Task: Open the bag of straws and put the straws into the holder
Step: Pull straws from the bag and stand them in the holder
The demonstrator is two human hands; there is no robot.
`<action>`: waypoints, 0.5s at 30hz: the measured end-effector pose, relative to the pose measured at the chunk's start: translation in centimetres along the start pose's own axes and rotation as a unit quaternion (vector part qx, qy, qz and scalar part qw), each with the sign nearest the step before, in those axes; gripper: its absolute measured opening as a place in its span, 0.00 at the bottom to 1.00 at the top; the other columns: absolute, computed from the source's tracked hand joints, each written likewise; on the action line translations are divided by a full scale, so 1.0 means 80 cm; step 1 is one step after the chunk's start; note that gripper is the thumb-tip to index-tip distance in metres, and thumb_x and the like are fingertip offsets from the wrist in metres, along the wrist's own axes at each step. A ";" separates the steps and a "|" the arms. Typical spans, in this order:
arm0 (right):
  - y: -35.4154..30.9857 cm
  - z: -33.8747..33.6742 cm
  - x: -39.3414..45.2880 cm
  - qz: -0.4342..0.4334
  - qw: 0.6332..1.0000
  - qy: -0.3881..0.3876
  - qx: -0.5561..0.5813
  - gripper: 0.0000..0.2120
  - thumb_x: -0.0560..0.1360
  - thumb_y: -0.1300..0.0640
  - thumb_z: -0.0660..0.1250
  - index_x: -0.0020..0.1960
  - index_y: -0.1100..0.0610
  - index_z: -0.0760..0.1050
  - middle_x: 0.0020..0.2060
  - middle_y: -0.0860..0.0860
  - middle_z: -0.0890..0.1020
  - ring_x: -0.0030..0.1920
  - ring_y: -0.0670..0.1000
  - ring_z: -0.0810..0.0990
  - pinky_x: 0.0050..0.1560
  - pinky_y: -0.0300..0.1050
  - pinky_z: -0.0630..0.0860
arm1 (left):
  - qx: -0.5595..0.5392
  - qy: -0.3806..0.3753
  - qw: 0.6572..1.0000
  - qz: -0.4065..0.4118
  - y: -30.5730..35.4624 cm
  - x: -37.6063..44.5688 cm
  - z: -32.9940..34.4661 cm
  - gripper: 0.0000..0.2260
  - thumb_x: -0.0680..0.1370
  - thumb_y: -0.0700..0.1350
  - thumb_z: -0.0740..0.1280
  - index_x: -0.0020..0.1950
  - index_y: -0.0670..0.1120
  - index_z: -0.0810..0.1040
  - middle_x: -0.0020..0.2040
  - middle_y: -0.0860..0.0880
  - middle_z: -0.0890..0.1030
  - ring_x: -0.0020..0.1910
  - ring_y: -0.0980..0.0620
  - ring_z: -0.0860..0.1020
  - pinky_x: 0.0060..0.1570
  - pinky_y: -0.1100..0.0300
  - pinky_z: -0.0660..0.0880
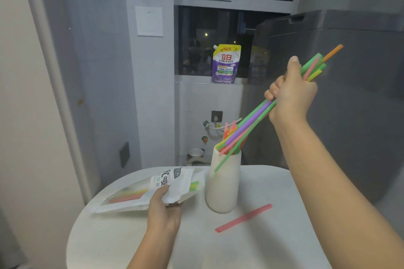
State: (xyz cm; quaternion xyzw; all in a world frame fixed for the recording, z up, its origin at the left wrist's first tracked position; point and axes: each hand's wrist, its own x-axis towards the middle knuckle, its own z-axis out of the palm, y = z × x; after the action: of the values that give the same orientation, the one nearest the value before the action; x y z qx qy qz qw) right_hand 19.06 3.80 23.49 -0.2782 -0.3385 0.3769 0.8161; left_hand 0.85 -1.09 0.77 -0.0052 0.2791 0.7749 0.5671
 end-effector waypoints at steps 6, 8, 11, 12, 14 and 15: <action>-0.015 0.012 0.004 -0.066 0.998 -0.024 0.004 0.18 0.77 0.51 0.63 0.32 0.55 0.62 0.17 0.46 0.64 0.18 0.45 0.63 0.20 0.36 0.63 | 0.003 -0.001 1.000 0.005 -0.003 0.001 0.001 0.08 0.76 0.32 0.59 0.46 0.42 0.74 0.32 0.48 0.83 0.42 0.48 0.78 0.43 0.54 0.75; -0.015 0.015 0.002 -0.091 0.995 -0.040 0.000 0.18 0.77 0.51 0.63 0.32 0.54 0.61 0.17 0.45 0.65 0.18 0.45 0.63 0.20 0.36 0.62 | 0.005 -0.007 1.000 0.005 -0.002 0.001 0.004 0.08 0.76 0.32 0.59 0.46 0.42 0.75 0.32 0.48 0.84 0.42 0.48 0.78 0.45 0.53 0.74; -0.011 0.015 -0.002 -0.116 0.991 -0.064 0.004 0.18 0.77 0.52 0.64 0.32 0.52 0.62 0.17 0.45 0.65 0.18 0.44 0.63 0.21 0.36 0.63 | 0.006 -0.003 1.000 0.004 -0.002 0.000 0.005 0.08 0.76 0.32 0.59 0.46 0.42 0.75 0.33 0.48 0.84 0.42 0.47 0.78 0.44 0.54 0.74; -0.009 0.015 -0.003 -0.120 0.990 -0.073 0.006 0.18 0.77 0.53 0.64 0.31 0.52 0.62 0.17 0.44 0.65 0.18 0.44 0.63 0.21 0.36 0.63 | 0.006 -0.002 1.000 0.005 -0.002 0.000 0.004 0.08 0.76 0.32 0.59 0.46 0.42 0.75 0.35 0.47 0.83 0.42 0.48 0.78 0.43 0.54 0.74; -0.006 0.015 -0.005 -0.130 0.988 -0.088 -0.003 0.17 0.77 0.52 0.63 0.31 0.52 0.63 0.17 0.44 0.66 0.18 0.44 0.64 0.21 0.35 0.63 | 0.010 0.000 1.000 0.003 -0.001 -0.001 0.003 0.08 0.76 0.32 0.59 0.45 0.42 0.75 0.39 0.46 0.82 0.41 0.48 0.79 0.40 0.56 0.75; -0.006 0.015 -0.005 -0.134 0.987 -0.091 -0.006 0.18 0.77 0.52 0.63 0.31 0.52 0.64 0.17 0.44 0.66 0.18 0.44 0.64 0.21 0.35 0.64 | 0.012 0.002 1.000 0.001 0.000 -0.001 0.003 0.08 0.76 0.32 0.59 0.44 0.42 0.74 0.40 0.46 0.81 0.40 0.49 0.79 0.38 0.56 0.76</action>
State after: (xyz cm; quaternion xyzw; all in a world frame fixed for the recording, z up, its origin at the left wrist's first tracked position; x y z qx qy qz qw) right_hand 18.15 3.44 24.44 -0.1997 -0.4477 0.2860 0.8233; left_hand 0.95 -1.05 0.96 0.0010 0.2897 0.7720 0.5658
